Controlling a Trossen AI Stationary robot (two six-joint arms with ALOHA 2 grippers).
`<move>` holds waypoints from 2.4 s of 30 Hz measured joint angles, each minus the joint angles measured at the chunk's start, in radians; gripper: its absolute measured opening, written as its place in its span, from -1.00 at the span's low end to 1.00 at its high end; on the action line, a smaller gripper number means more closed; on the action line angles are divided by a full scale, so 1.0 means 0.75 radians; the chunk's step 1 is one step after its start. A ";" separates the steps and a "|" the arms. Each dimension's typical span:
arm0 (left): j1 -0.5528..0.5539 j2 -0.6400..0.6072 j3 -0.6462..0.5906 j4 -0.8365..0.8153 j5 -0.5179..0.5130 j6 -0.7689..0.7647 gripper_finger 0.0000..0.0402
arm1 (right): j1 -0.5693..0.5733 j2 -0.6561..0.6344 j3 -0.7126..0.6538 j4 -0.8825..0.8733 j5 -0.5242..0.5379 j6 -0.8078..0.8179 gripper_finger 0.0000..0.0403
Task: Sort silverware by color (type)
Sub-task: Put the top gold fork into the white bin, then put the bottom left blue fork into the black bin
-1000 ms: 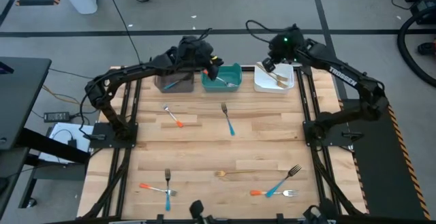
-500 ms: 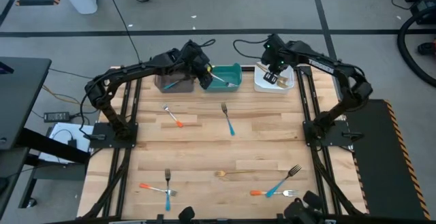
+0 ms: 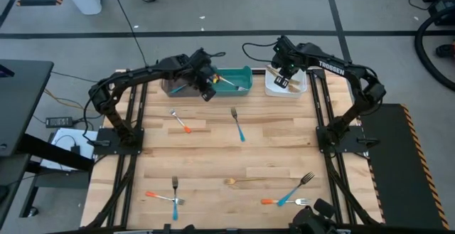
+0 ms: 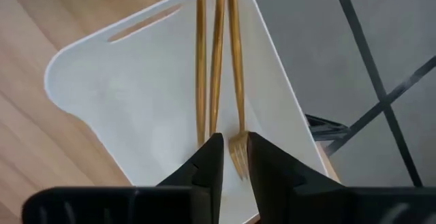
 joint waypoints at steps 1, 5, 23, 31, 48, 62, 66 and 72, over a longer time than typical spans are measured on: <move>-0.008 -0.001 0.000 -0.034 0.000 0.001 -0.56 | 0.000 0.000 0.000 0.000 0.000 0.003 -0.61; -0.048 -0.001 0.000 -0.201 0.001 0.013 -0.56 | 0.004 -0.015 0.000 -0.007 0.041 0.059 -0.59; -0.222 -0.001 -0.002 -0.150 -0.004 0.380 -0.56 | 0.151 -0.433 0.000 -0.302 -0.127 0.758 -0.60; -0.318 -0.001 -0.002 -0.258 -0.005 0.373 -0.56 | 0.285 -0.529 0.000 -0.467 -0.246 0.960 -0.60; -0.823 -0.001 -0.002 -0.481 -0.177 -0.886 -0.56 | 0.563 -0.567 -0.001 -0.665 -0.200 0.861 -0.60; -1.255 0.001 -0.196 -0.508 -0.290 -1.928 -0.56 | 0.770 -0.574 -0.001 -0.671 -0.200 0.801 -0.60; -1.364 0.001 -0.230 -0.494 -0.259 -2.155 -0.56 | 0.814 -0.578 -0.001 -0.671 -0.200 0.822 -0.60; -1.498 0.001 -0.231 -0.481 -0.259 -2.439 -0.56 | 0.862 -0.578 -0.001 -0.668 -0.194 0.838 -0.60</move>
